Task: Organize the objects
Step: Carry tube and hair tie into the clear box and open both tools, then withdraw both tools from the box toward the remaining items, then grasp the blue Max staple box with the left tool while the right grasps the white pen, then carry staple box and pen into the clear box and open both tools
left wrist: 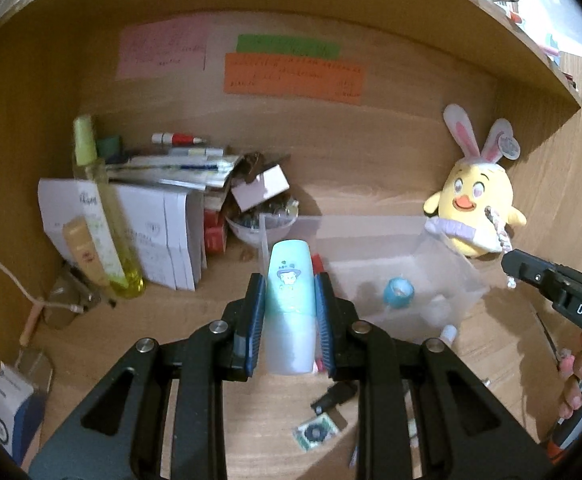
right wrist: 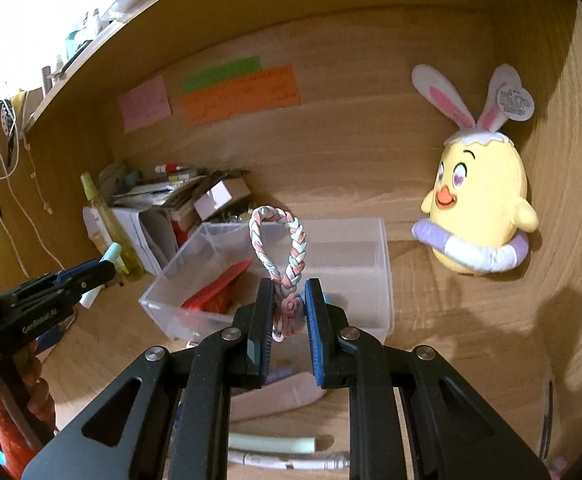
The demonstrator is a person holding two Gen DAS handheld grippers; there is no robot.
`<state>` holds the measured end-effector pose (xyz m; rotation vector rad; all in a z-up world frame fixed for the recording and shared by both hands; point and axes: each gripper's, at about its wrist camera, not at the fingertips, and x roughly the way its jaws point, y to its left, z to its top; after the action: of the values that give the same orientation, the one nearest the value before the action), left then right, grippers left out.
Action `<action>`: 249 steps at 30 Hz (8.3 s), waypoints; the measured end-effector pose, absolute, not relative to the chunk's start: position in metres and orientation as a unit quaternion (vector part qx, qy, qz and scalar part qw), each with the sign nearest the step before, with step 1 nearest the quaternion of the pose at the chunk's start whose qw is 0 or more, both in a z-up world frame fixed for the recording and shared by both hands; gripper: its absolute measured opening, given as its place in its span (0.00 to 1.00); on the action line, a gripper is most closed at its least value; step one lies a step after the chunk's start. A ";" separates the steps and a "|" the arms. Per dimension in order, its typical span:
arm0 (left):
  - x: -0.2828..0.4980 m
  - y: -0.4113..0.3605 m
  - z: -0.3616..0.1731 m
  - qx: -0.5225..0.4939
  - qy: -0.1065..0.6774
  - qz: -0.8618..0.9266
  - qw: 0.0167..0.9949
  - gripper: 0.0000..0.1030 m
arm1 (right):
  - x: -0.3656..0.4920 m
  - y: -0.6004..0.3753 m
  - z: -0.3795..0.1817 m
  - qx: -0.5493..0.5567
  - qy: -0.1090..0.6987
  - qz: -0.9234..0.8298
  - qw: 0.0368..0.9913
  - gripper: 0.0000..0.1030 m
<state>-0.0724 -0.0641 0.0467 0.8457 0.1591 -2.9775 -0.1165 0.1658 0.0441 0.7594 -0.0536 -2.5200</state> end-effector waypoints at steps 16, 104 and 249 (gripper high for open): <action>-0.127 -0.043 0.049 0.293 0.037 -0.955 -0.005 0.24 | -0.170 0.149 0.036 0.300 -0.011 -0.920 0.251 0.14; -0.022 -0.019 -0.060 0.441 0.021 -0.895 -0.060 0.71 | -0.068 0.136 -0.063 0.445 0.065 -0.853 0.264 0.70; -0.094 -0.068 -0.020 0.393 0.050 -0.918 -0.028 0.63 | -0.222 0.040 0.019 0.329 0.189 -0.892 0.244 0.11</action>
<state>-0.0945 -0.0678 -0.0201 1.2563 0.1600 -2.9369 -0.2221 0.0398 0.0188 0.8982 0.5166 -2.4372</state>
